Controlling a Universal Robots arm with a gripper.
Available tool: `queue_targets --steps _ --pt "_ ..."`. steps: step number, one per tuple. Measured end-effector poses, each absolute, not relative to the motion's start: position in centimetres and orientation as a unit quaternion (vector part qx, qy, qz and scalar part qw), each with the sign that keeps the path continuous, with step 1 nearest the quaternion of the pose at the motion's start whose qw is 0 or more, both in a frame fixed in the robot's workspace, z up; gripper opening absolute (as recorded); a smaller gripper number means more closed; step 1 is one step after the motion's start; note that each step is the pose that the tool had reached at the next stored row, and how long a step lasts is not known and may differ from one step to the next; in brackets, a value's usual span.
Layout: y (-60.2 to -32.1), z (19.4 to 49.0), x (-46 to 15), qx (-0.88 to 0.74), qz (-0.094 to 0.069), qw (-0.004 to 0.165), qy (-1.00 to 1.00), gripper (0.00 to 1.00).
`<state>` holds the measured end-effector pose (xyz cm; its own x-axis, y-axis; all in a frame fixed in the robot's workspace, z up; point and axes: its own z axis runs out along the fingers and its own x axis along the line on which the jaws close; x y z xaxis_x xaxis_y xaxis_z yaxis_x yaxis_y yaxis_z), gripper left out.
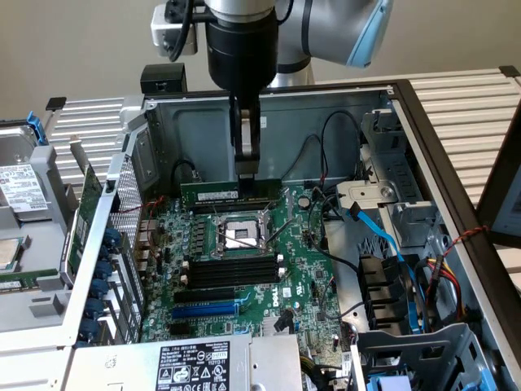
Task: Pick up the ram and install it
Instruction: 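Insert the ram into the slot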
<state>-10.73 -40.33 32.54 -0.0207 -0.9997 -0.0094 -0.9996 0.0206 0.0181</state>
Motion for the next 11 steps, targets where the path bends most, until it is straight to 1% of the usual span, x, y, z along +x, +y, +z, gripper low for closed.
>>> queue_targets --steps 3,11 --pt "-41.0 30.8 -10.7 0.694 -0.012 0.000 -0.720 0.13" --pt "-41.1 29.5 -11.1 0.688 -0.009 -0.004 -0.725 0.13"
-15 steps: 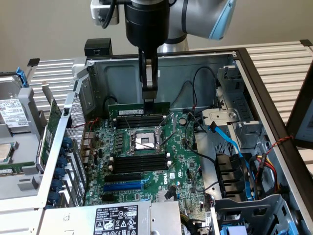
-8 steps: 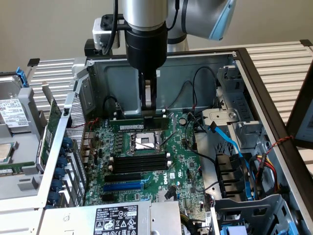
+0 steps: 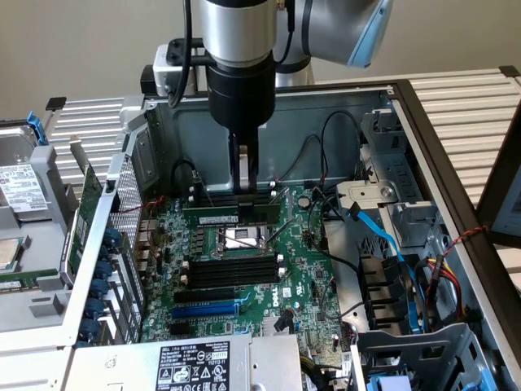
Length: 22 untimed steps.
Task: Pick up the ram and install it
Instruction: 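Insert the ram into the slot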
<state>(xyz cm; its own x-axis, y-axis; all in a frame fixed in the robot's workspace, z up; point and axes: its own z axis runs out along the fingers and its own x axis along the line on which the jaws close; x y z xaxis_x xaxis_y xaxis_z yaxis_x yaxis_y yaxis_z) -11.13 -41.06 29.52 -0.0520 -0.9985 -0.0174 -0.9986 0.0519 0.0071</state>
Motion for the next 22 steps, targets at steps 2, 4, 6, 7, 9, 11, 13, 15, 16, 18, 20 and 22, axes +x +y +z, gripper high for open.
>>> queue_targets --steps 2,4,6,7,9,11,13,15,16,18,20,22 --pt "-41.1 29.3 -11.3 -0.688 0.005 0.007 0.725 0.13" --pt "-41.1 29.2 -11.5 -0.688 0.001 0.012 0.725 0.13" --pt "-41.1 28.9 -11.6 -0.688 -0.001 0.014 0.725 0.13" --pt "-41.1 28.7 -11.6 -0.688 -0.001 0.014 0.725 0.13" --pt "-41.1 28.4 -11.7 -0.688 -0.001 0.014 0.725 0.13" --pt "-41.1 28.2 -11.7 -0.688 -0.002 0.014 0.725 0.13" --pt "-41.1 28.1 -11.7 -0.688 -0.002 0.014 0.725 0.13" --pt "-41.1 27.9 -11.7 -0.688 -0.002 0.014 0.725 0.13" --pt "-41.1 27.8 -11.7 -0.688 -0.003 0.013 0.725 0.13" --pt "-41.1 27.6 -11.7 -0.688 -0.005 0.011 0.725 0.13" --pt "-41.1 27.5 -11.7 -0.688 -0.007 0.009 0.725 0.13" --pt "-41.1 27.4 -11.7 -0.688 -0.009 0.007 0.725 0.13"
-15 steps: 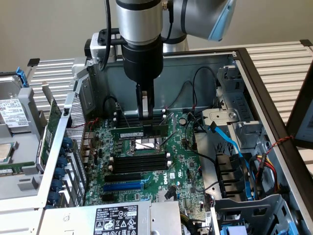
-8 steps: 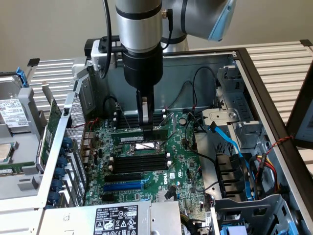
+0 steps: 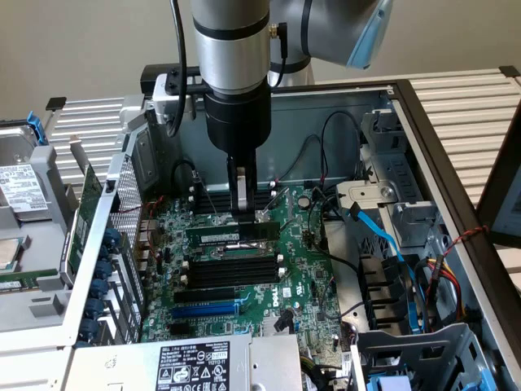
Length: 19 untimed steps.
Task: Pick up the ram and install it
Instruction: 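Insert the ram into the slot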
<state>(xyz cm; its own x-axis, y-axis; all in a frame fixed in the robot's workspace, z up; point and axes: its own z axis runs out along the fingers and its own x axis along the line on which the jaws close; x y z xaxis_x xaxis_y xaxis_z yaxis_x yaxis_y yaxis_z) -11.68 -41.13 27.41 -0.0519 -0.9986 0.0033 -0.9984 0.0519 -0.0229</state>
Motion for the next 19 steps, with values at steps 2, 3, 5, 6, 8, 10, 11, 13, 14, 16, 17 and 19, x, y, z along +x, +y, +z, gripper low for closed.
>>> queue_targets --steps 2,3,5,6,8,10,11,13,14,16,17,19 --pt "-41.1 27.3 -11.7 -0.688 -0.010 0.006 0.725 0.13" --pt "-41.1 27.2 -11.7 -0.688 -0.010 0.006 0.725 0.13" --pt "-41.1 27.1 -11.7 -0.688 -0.010 0.006 0.725 0.13" --pt "-41.1 27.0 -11.7 -0.688 -0.010 0.006 0.725 0.13" --pt "-41.1 26.9 -11.7 -0.688 -0.009 0.005 0.725 0.13" --pt "-41.2 26.9 -11.7 -0.688 -0.007 0.004 0.725 0.13" --pt "-41.2 26.8 -11.7 -0.688 -0.007 0.003 0.725 0.13" --pt "-41.2 26.7 -11.7 -0.688 -0.007 0.003 0.725 0.13" --pt "-41.2 26.6 -11.7 -0.689 -0.007 0.003 0.725 0.13" --pt "-41.2 26.3 -11.7 -0.689 -0.007 0.003 0.725 0.13" --pt "-41.2 26.2 -11.7 -0.688 -0.007 0.003 0.725 0.13" --pt "-41.2 26.1 -11.7 -0.689 -0.006 0.003 0.725 0.13"
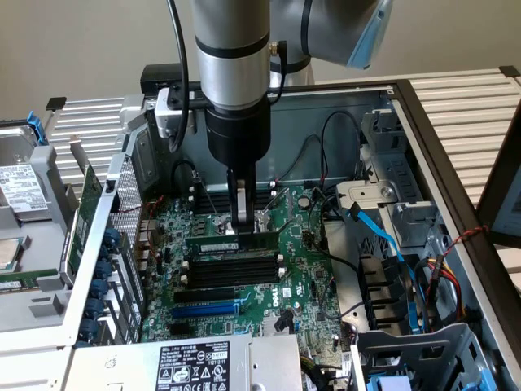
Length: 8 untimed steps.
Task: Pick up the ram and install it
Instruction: 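Insert the ram into the slot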
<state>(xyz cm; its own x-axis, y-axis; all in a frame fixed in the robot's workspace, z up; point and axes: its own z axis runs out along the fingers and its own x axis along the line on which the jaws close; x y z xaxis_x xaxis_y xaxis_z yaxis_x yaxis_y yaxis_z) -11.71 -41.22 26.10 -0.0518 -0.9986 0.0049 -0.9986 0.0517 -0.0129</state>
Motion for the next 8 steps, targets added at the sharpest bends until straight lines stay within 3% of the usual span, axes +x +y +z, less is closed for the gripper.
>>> queue_targets --steps 8 --pt "-41.26 25.94 -11.80 -0.695 -0.006 0.002 0.719 0.13"
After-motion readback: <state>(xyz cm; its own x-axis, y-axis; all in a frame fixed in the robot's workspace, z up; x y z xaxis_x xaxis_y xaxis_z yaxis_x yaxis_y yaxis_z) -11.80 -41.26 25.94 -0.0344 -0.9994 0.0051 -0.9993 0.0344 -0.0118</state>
